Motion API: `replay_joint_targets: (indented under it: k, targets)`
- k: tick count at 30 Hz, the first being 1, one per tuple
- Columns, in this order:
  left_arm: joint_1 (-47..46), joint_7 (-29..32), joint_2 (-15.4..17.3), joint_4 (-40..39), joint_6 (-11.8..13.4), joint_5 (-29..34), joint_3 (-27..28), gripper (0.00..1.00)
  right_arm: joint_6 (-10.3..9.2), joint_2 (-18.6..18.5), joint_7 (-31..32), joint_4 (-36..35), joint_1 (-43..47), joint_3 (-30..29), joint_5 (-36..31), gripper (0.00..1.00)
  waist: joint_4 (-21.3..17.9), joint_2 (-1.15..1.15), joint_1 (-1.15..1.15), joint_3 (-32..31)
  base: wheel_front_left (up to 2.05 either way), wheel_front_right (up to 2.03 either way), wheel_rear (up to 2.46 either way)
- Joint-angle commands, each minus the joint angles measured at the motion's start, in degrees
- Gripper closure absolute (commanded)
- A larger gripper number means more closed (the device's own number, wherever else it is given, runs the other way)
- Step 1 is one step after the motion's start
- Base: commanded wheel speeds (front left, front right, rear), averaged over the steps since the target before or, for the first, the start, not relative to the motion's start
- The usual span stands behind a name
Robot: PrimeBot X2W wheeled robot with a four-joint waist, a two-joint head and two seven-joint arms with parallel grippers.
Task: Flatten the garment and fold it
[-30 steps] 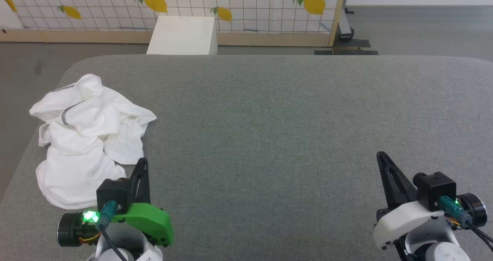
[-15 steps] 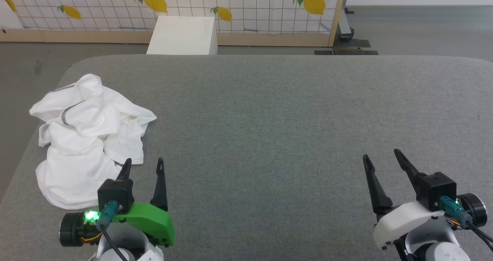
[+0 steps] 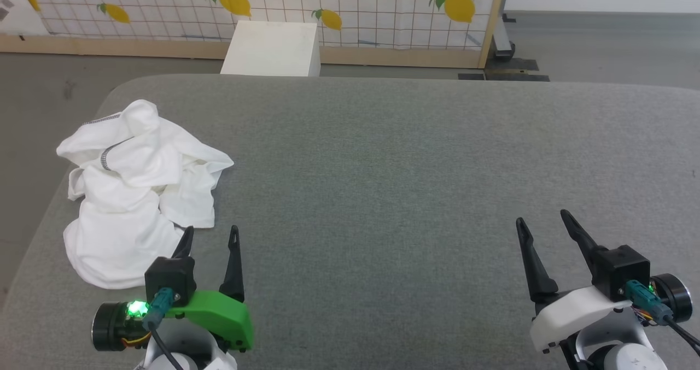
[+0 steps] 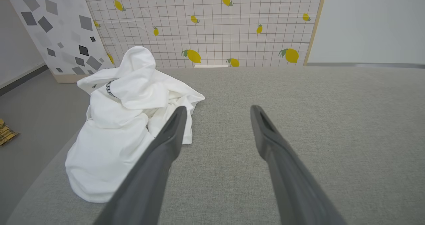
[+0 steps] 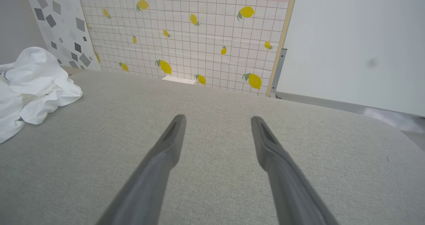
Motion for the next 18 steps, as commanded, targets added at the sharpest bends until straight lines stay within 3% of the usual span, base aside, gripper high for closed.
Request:
replay_joint_targets:
  k: [1,18]
  targets:
    - [-0.8,-0.7,0.1,0.4,0.5,-0.6,-0.3,0.0,-0.01,0.0,-0.7,0.1,-0.2,0.0,-0.1,0.0,0.7,0.0,0.0,0.0,0.0,0.0,0.0]
    - [-0.9,-2.7,0.9,1.4,1.8,-2.2,-0.9,0.0,-0.03,0.0,-2.3,0.3,-0.5,0.3,-0.3,0.0,8.1,0.0,0.0,0.0,0.0,0.0,0.0]
